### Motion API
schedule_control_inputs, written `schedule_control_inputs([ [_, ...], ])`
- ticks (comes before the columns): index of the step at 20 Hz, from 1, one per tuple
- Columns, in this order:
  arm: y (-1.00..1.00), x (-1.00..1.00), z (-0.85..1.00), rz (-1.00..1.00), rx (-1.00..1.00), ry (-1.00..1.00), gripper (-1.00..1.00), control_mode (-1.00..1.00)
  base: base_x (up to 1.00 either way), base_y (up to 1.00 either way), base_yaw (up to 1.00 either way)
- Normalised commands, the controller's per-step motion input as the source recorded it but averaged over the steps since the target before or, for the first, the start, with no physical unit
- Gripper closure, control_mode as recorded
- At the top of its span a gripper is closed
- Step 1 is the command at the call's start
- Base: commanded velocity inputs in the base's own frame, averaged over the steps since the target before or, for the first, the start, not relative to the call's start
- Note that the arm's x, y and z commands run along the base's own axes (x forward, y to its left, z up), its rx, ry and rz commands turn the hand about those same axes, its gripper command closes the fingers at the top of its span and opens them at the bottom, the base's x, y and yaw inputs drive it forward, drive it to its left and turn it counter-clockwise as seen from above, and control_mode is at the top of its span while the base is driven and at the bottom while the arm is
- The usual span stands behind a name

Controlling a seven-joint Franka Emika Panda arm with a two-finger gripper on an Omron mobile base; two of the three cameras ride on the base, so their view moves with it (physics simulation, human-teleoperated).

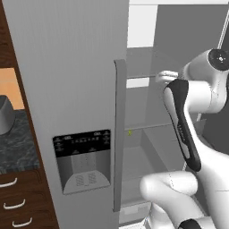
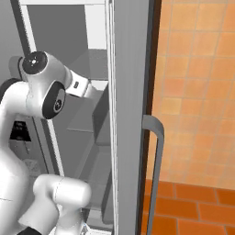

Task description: Take the strawberry from the fridge and place it on top of the pancake, located on the dining counter.

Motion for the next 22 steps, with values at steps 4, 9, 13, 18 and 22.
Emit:
schedule_control_inputs([
  [4, 0.17, -0.52, -0.15, 0.01, 0.0, 0.07, 1.0, 1.0, -0.25, 0.12, 0.0],
  [9, 0.0, 0.0, 0.0, 0.0, 0.0, 0.0, 1.0, 1.0, -1.0, 0.84, -0.11],
  [13, 0.0, 0.0, 0.0, 0.0, 0.0, 0.0, 1.0, 1.0, -0.92, 0.88, -0.51],
  [18, 0.0, 0.0, 0.0, 0.0, 0.0, 0.0, 1.0, 1.0, -0.48, 0.33, -0.81],
  [22, 0.0, 0.0, 0.0, 0.0, 0.0, 0.0, 1.0, 1.0, -0.27, 0.33, -0.83],
])
